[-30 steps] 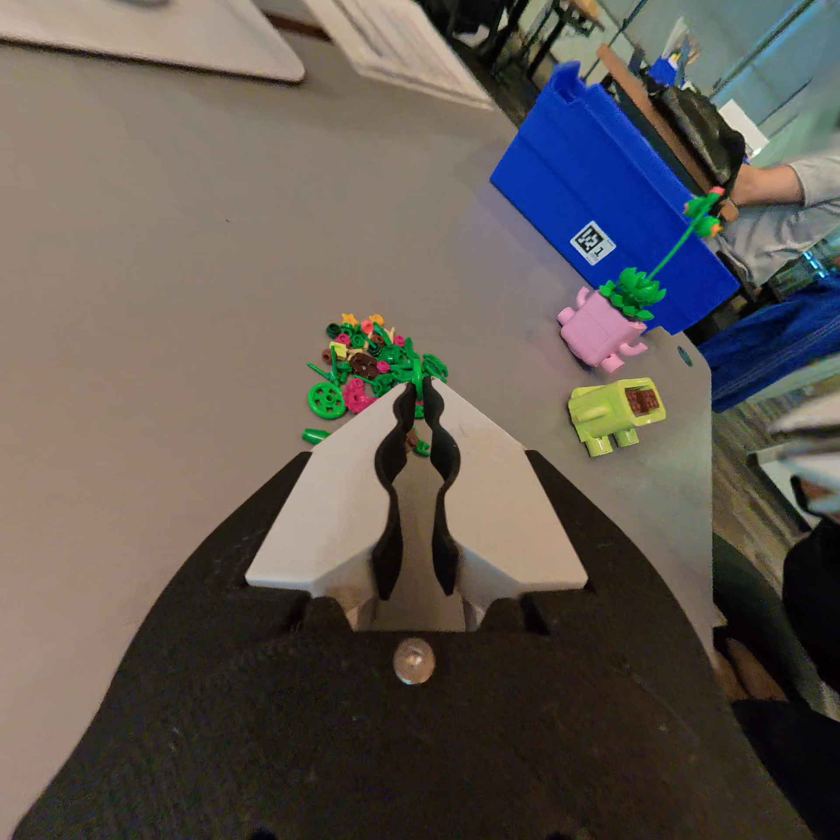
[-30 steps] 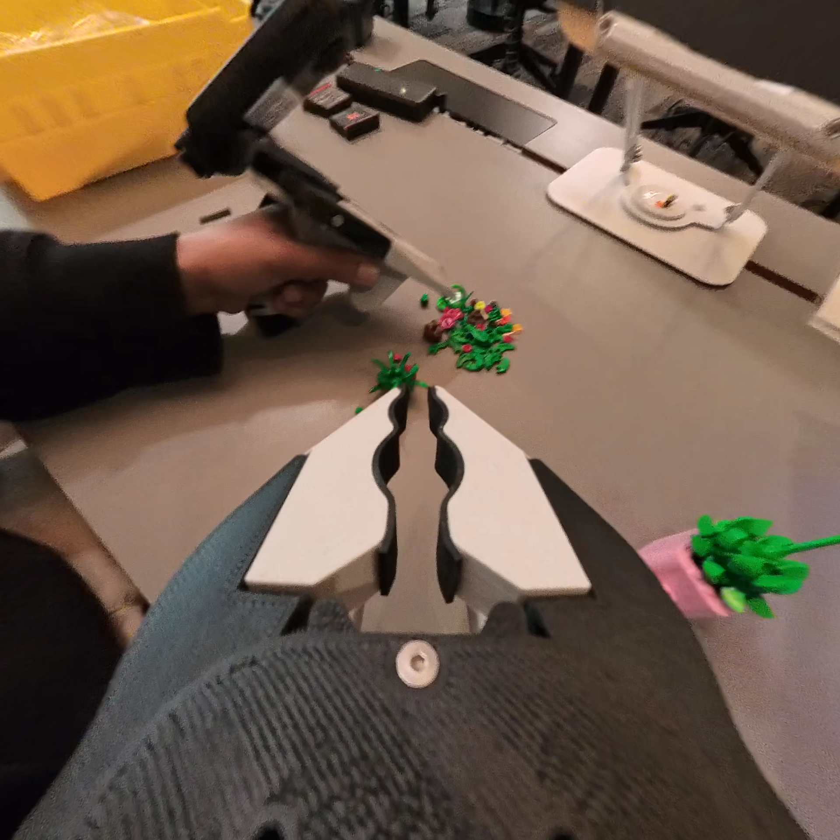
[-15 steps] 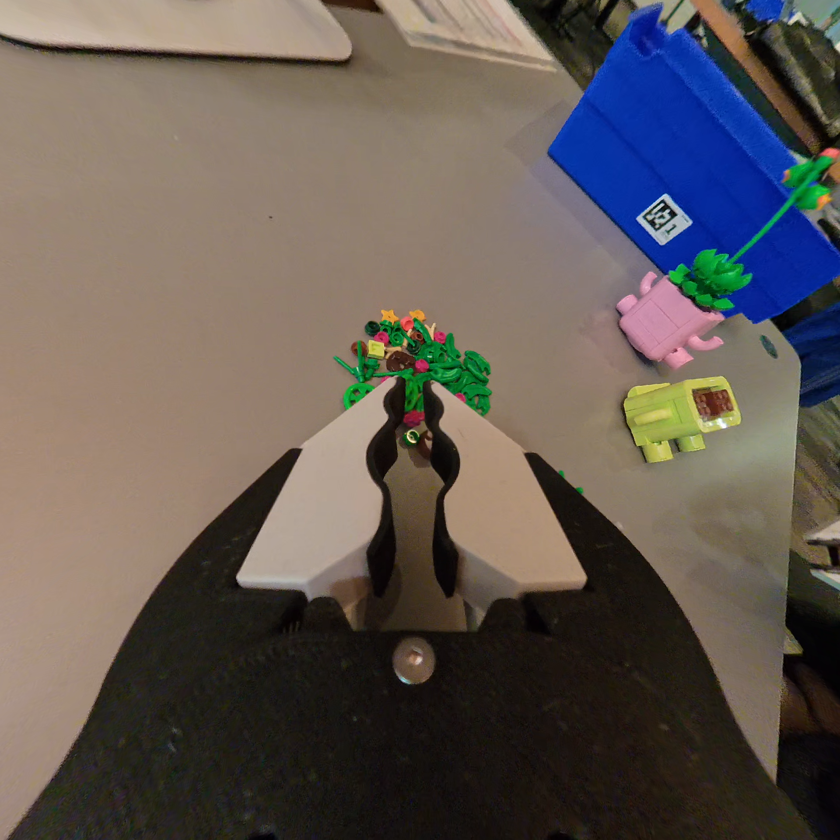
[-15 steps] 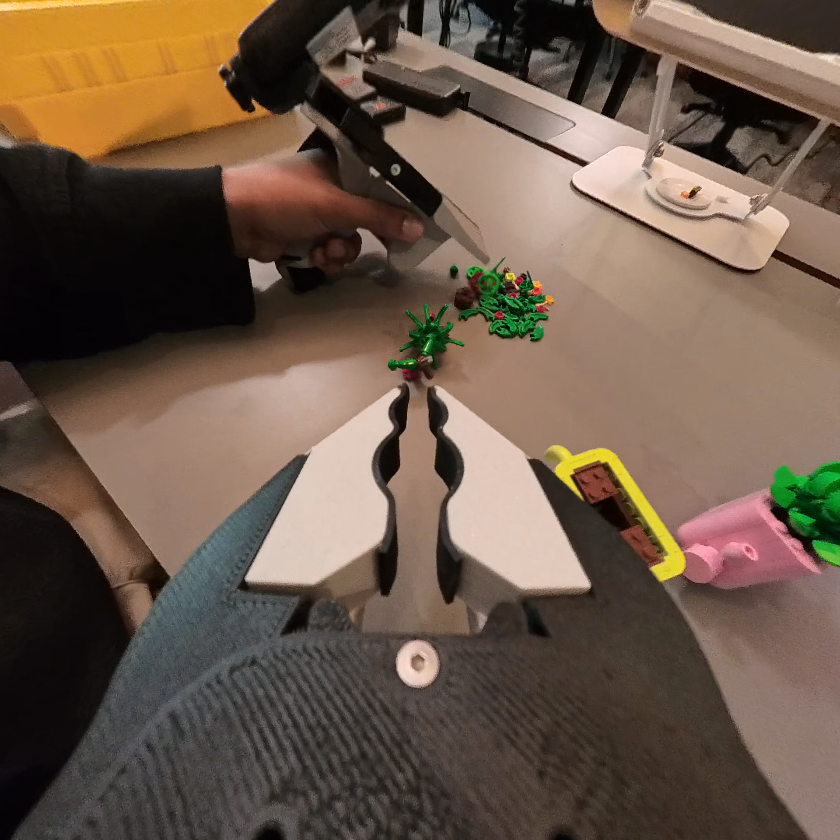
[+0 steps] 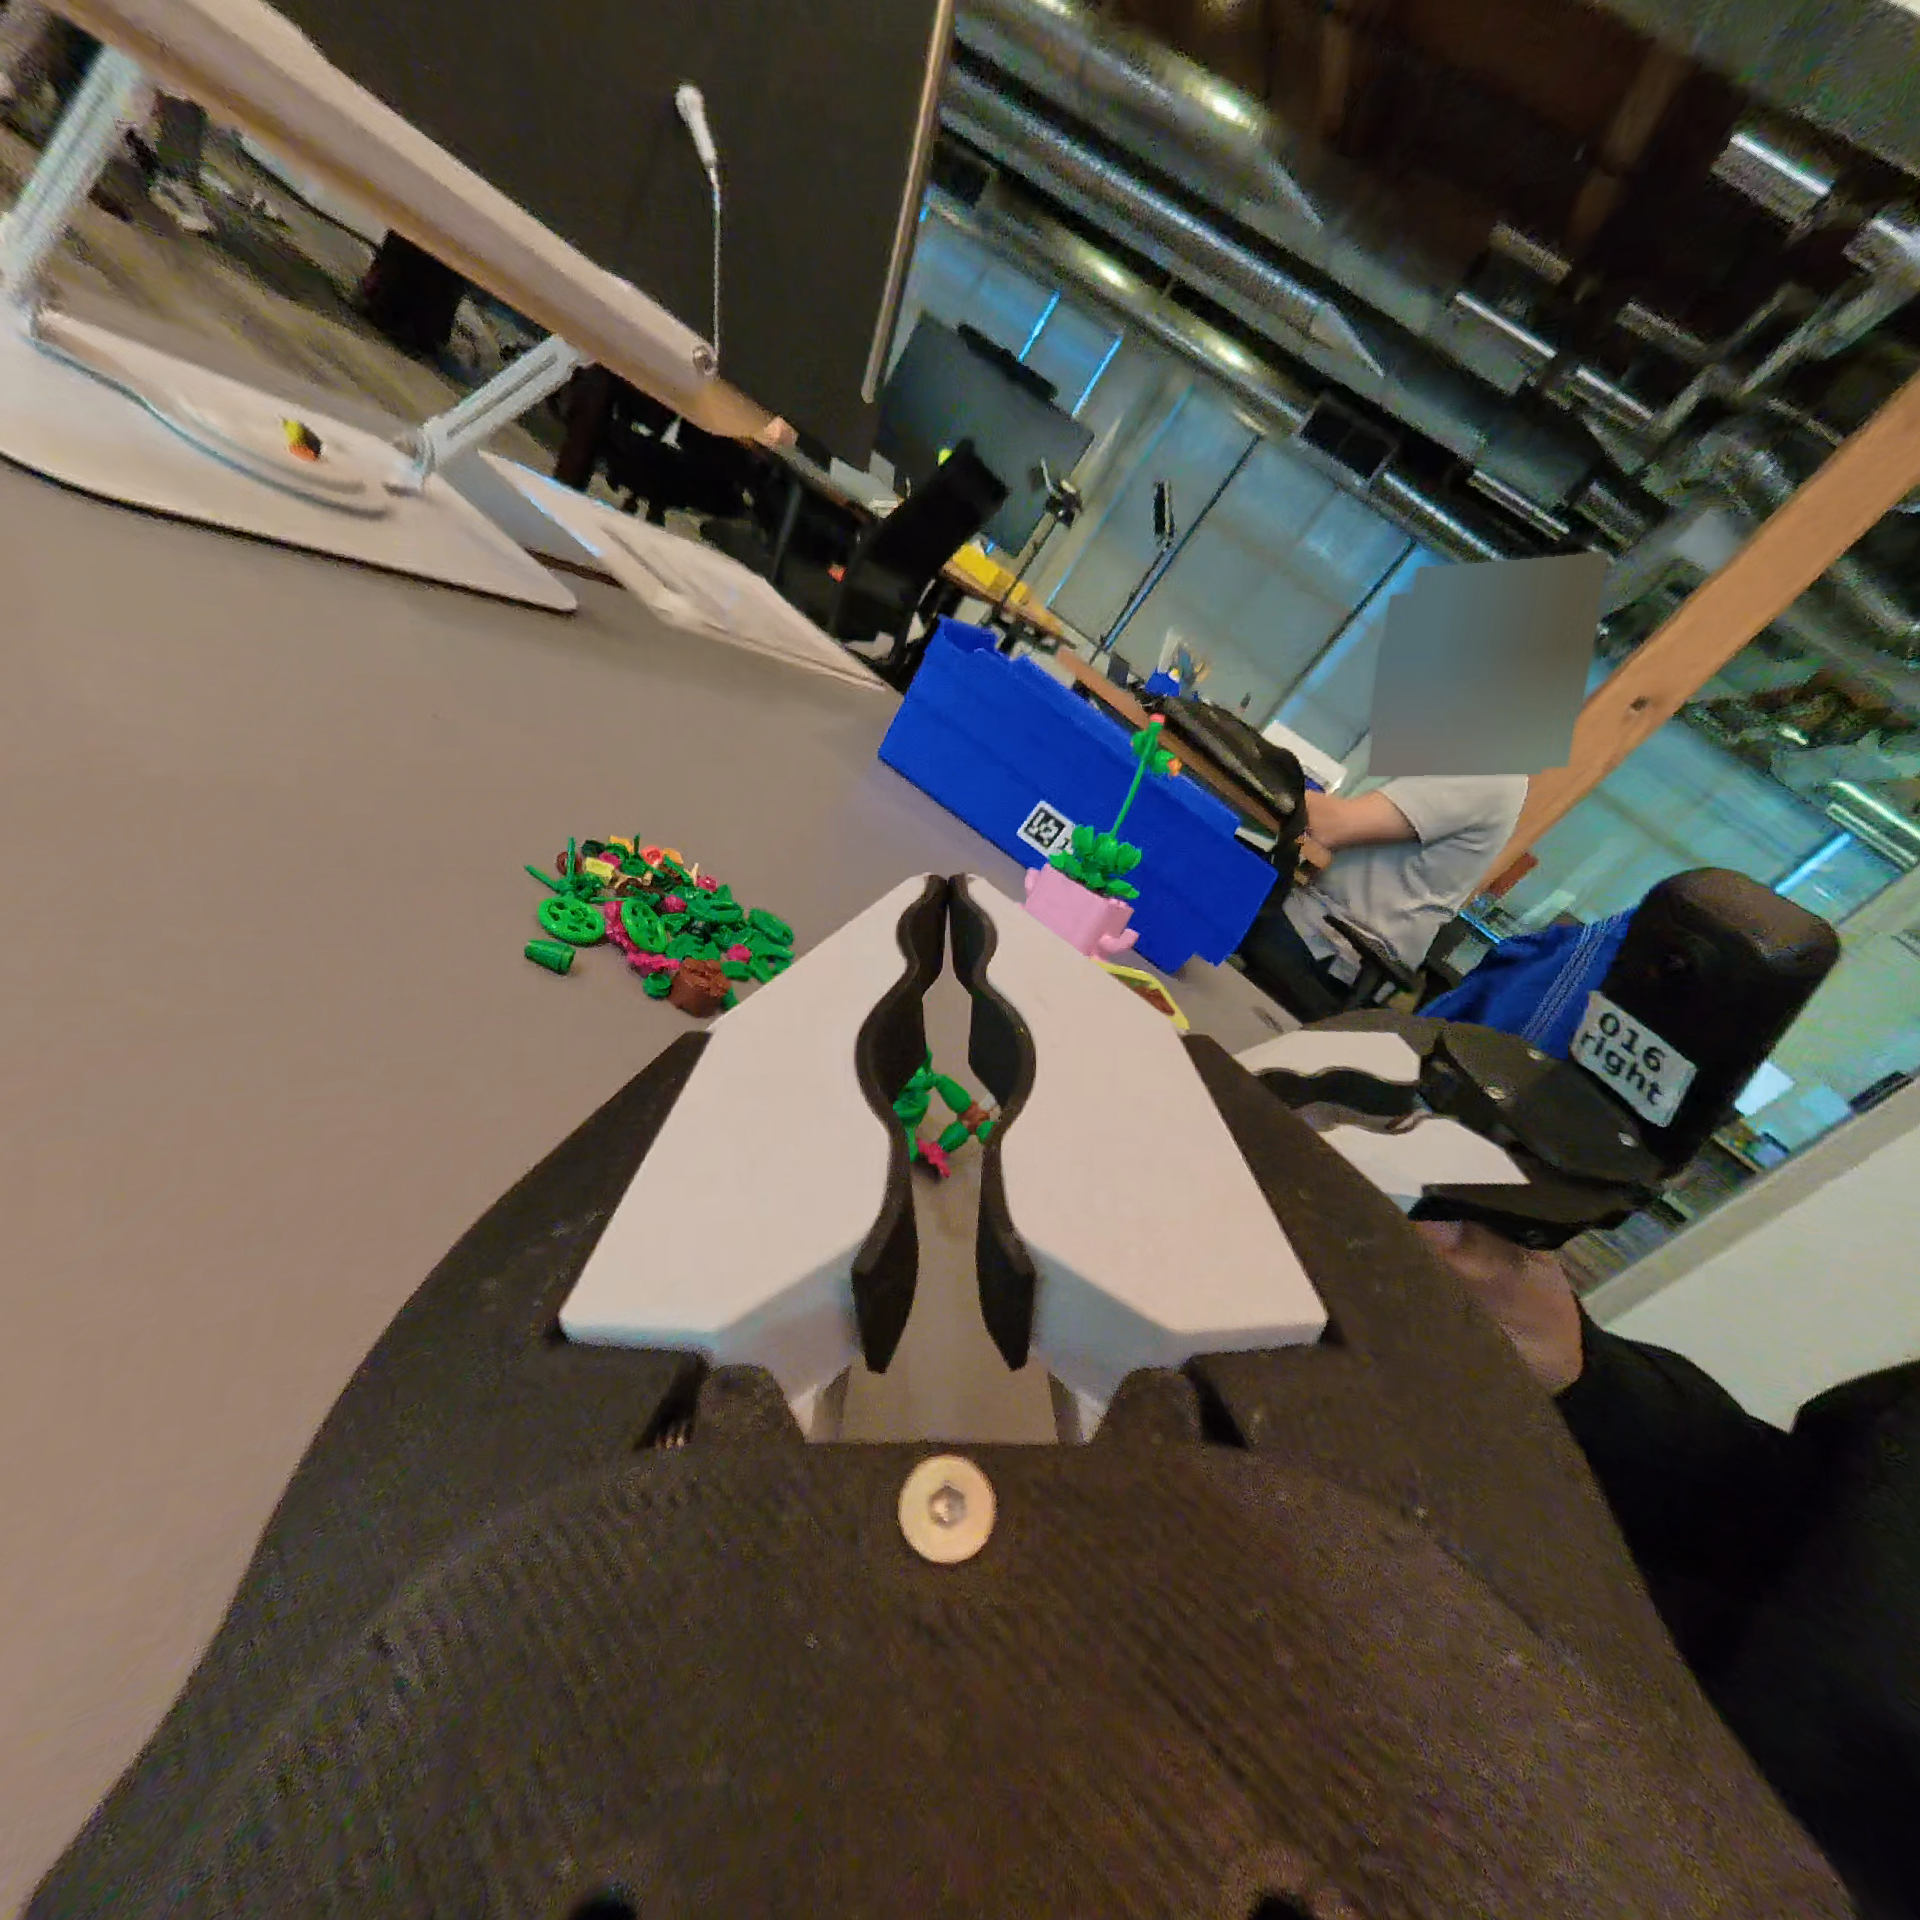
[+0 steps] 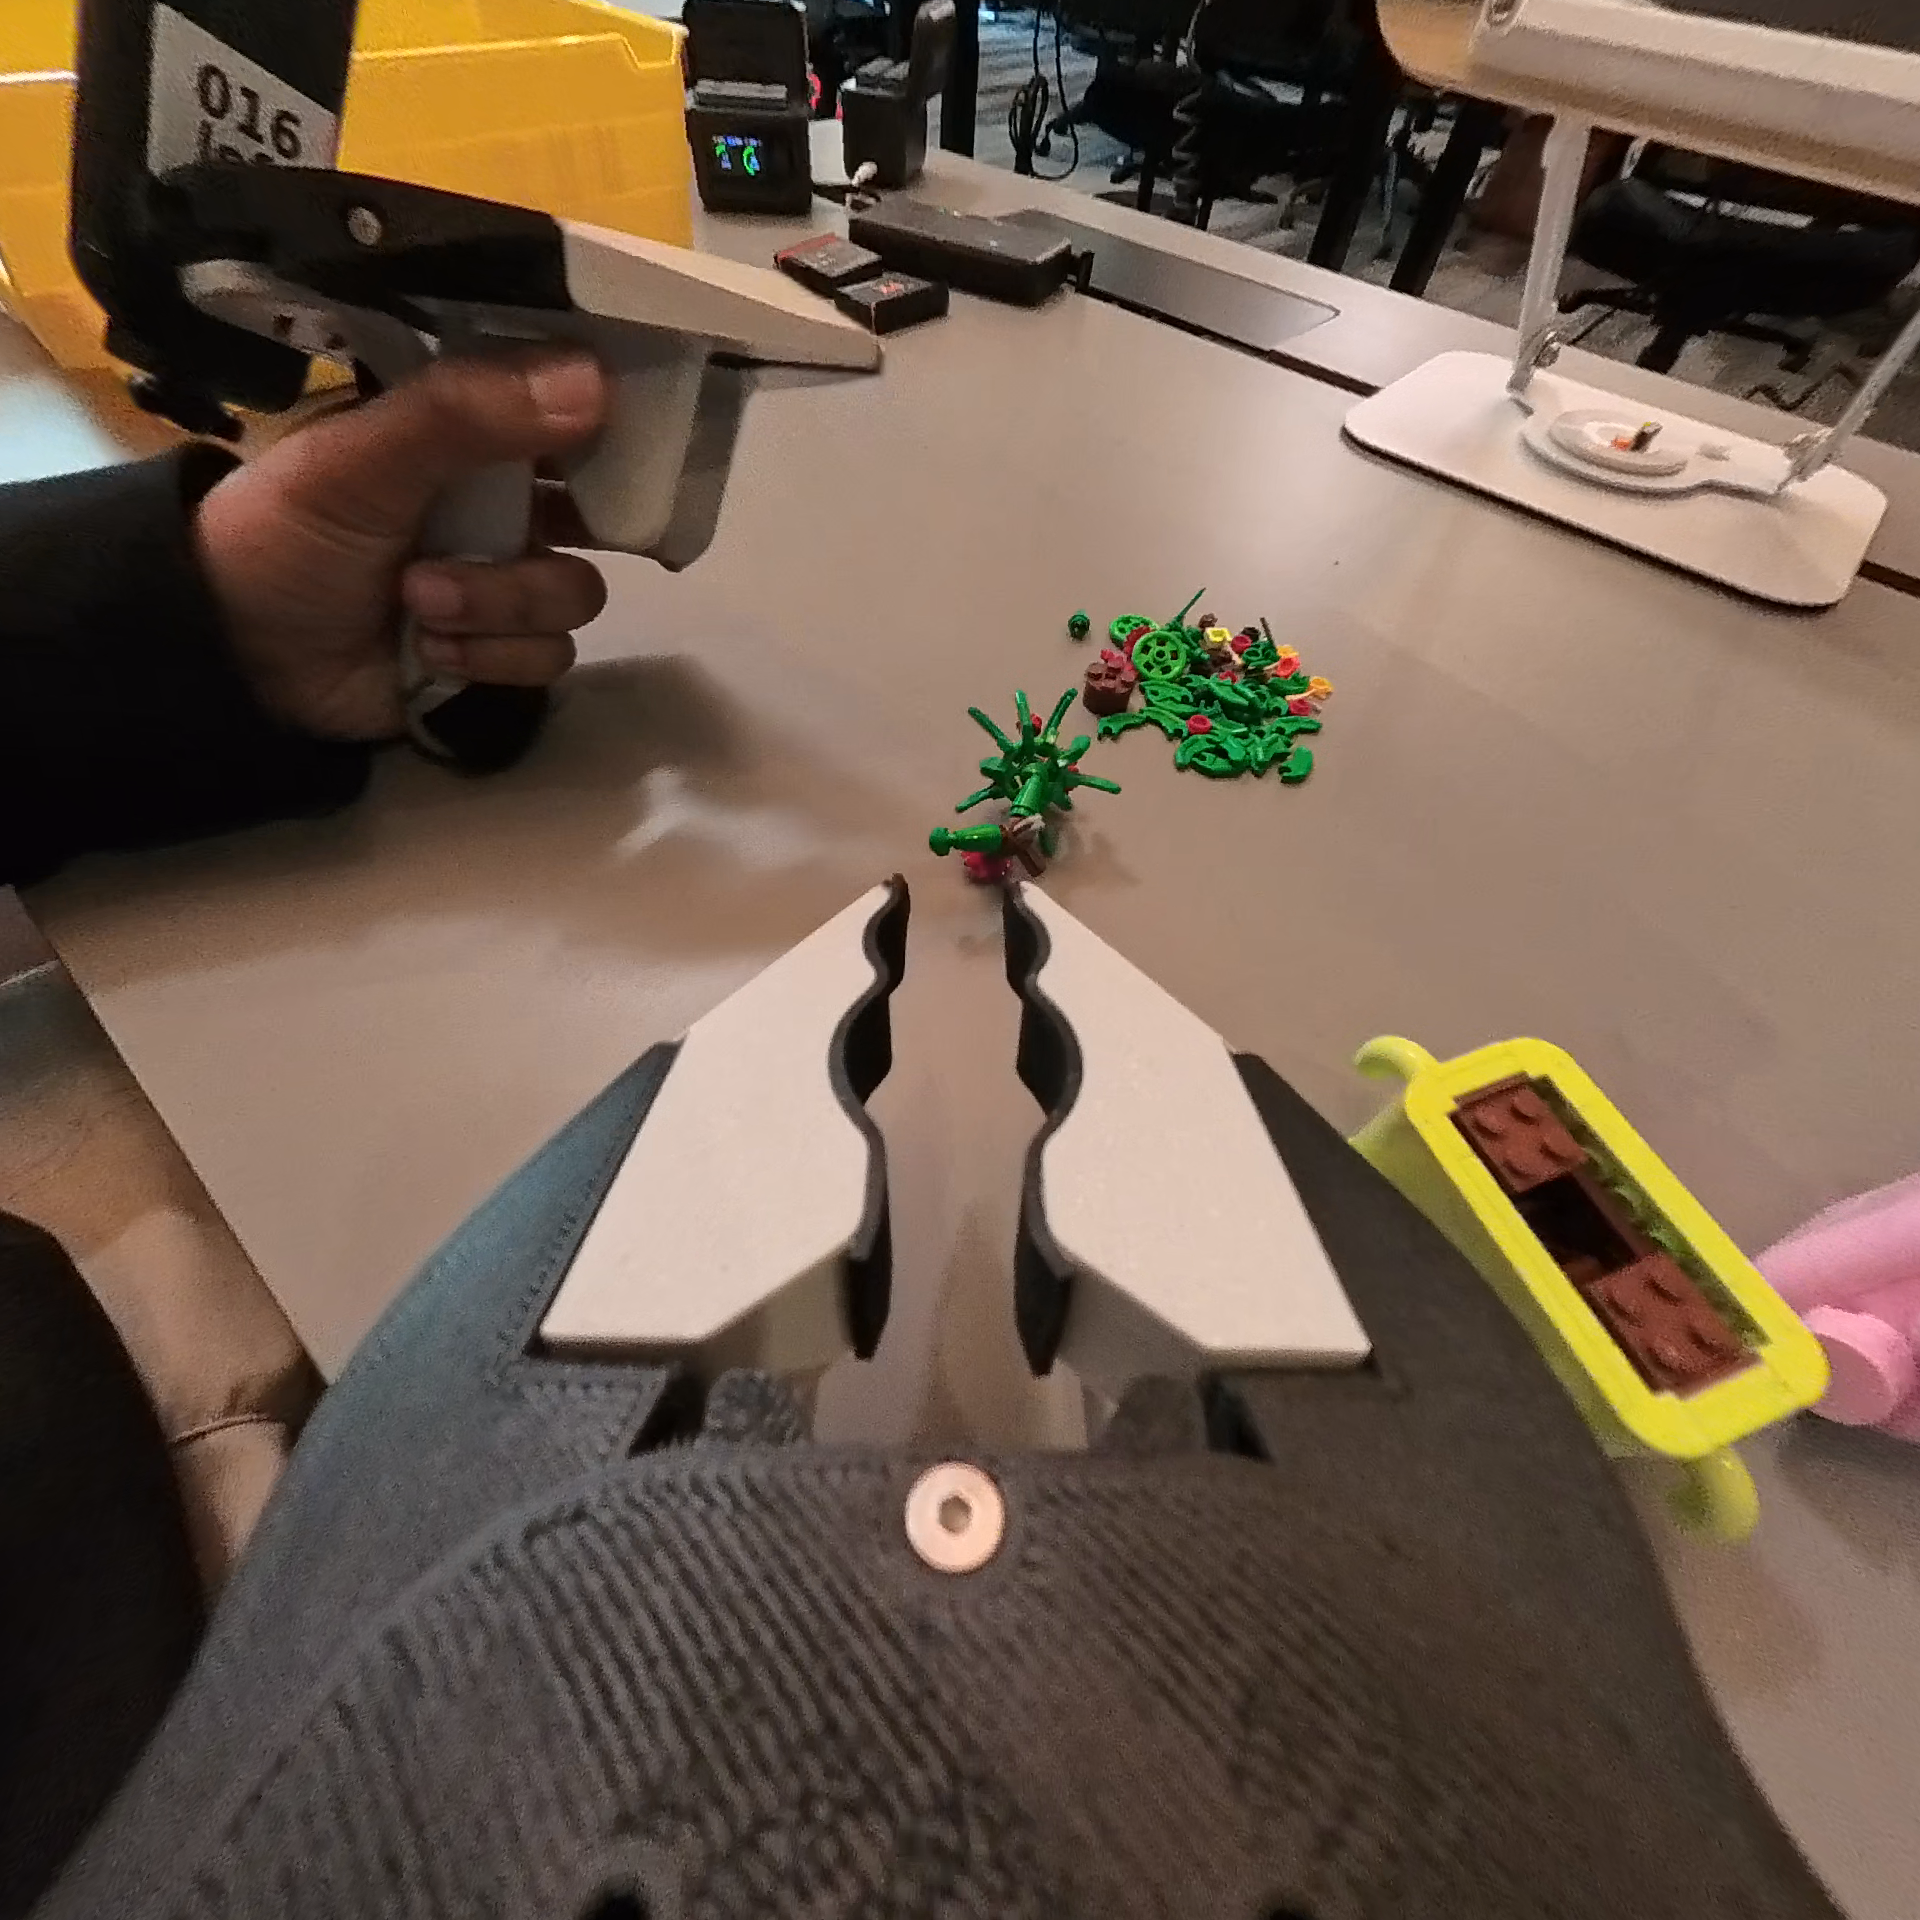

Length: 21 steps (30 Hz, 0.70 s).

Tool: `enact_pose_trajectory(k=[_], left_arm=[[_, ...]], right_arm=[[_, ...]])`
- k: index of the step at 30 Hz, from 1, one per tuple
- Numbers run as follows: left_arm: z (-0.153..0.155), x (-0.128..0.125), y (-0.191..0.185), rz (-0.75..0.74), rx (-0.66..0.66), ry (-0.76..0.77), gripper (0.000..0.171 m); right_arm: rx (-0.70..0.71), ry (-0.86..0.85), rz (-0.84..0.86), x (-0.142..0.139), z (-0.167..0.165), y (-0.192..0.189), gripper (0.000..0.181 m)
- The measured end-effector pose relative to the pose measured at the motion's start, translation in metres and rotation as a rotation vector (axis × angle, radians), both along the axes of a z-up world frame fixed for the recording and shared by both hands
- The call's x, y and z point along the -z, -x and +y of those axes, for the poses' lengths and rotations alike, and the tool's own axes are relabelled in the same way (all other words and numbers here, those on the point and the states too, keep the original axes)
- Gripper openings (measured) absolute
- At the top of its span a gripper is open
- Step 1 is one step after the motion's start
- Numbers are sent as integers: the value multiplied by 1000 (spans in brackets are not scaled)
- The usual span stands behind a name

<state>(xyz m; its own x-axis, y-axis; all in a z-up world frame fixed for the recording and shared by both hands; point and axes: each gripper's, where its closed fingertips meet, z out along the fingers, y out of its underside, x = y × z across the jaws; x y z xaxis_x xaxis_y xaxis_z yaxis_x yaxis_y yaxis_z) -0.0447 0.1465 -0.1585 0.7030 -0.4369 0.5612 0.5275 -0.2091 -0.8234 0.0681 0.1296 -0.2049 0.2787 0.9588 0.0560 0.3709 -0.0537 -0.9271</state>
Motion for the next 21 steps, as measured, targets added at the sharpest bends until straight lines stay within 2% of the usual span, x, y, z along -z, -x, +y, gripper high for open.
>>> enact_pose_trajectory(k=[5,11,13,18,21], left_arm=[[2,5,-9,8,59,32,0],[1,3,-5,-35,50,21,0],[1,3,-6,-39,60,27,0],[1,4,-6,-42,61,28,0],[2,4,-5,-55,63,32,0]], right_arm=[[20,45,-12,4,8,17,29],[47,192,-105,25,23,41,59],[52,209,-144,32,25,46,57],[53,222,-111,28,27,47,33],[40,279,-96,28,27,47,36]])
